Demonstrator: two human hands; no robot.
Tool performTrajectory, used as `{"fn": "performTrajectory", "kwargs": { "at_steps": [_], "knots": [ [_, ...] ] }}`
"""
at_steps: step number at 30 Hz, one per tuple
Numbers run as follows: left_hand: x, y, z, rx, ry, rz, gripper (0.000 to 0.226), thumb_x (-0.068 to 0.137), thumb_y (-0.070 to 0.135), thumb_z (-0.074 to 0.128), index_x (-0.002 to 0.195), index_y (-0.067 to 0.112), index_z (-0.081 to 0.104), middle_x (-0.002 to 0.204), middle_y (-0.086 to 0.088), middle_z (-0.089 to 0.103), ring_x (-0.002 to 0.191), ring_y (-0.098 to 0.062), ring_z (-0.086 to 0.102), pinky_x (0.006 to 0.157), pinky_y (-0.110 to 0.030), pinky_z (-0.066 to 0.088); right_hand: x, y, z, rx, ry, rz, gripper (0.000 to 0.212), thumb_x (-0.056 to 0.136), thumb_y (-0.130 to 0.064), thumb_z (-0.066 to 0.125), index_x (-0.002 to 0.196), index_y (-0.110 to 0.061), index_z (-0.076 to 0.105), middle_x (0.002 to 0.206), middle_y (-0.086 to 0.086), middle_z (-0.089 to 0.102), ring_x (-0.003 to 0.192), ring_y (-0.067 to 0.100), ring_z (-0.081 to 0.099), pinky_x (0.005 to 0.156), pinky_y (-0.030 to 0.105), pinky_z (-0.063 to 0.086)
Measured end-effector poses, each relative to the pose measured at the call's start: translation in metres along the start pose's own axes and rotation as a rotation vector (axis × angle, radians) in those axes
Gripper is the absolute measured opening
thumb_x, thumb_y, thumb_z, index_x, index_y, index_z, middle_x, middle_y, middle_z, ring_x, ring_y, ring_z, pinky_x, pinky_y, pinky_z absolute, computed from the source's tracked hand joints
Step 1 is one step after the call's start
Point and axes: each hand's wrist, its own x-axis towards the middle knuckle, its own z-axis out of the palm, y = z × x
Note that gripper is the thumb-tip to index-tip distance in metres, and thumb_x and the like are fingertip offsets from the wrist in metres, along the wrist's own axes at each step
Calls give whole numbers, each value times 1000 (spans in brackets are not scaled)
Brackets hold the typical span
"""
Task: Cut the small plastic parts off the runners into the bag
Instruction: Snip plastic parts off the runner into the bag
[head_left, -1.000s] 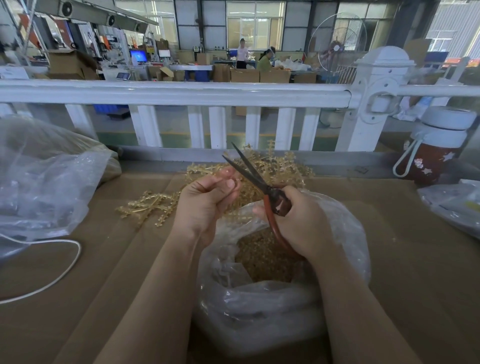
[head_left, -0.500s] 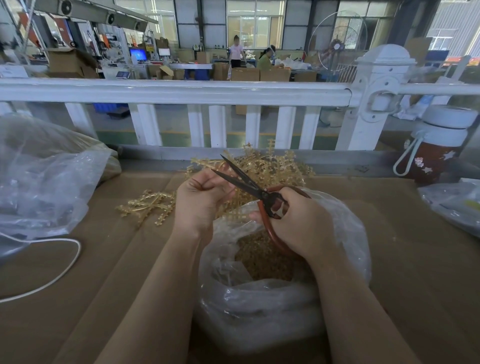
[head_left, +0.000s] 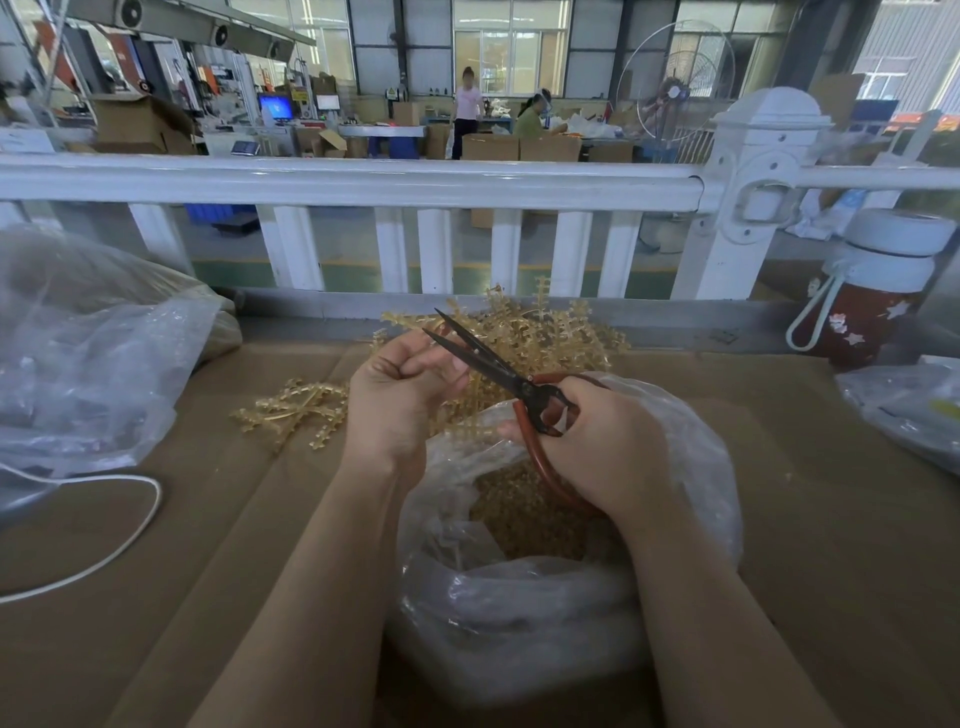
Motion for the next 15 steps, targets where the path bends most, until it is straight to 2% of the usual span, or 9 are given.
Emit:
{"fn": "performTrajectory", "kwargs": {
  "at_steps": [3, 5, 7, 10, 15],
  "knots": [
    [0, 0, -1, -21, 1, -2, 23, 84, -15, 61, 101, 1, 61, 56, 10, 45, 70, -12, 57, 79, -24, 57, 1, 0, 1, 2, -5, 0, 77, 63, -97, 39, 96, -36, 70, 79, -22, 65, 72, -8, 55, 60, 5, 35],
    [0, 1, -2, -41, 12, -12, 20, 82, -14, 63, 92, 2, 60, 60, 6, 57, 72, -14, 62, 74, -23, 58, 1, 0, 1, 8, -5, 2, 77, 62, -98, 38, 97, -36, 70, 78, -23, 64, 72, -10, 54, 60, 5, 34],
    [-2, 4, -2, -60, 19, -30, 17, 75, -8, 68, 83, 6, 65, 72, -2, 71, 73, -15, 68, 69, -22, 57, 0, -1, 1, 16, -4, 5, 77, 62, -97, 40, 98, -36, 71, 79, -23, 65, 72, -9, 54, 61, 5, 34],
    [-5, 7, -1, -42, -14, -35, 12, 67, 3, 71, 72, 13, 73, 76, -3, 74, 73, -14, 70, 68, -21, 57, 1, -1, 1, 23, -9, 6, 71, 64, -94, 46, 99, -38, 71, 79, -23, 65, 72, -7, 57, 62, 5, 36],
    [-4, 7, -4, 8, -31, -39, 11, 79, 1, 68, 82, 11, 73, 80, -3, 76, 75, -12, 72, 71, -21, 58, 1, -2, 1, 42, -34, 28, 70, 61, -94, 49, 97, -39, 71, 77, -22, 65, 73, -8, 56, 60, 9, 39]
  ]
}}
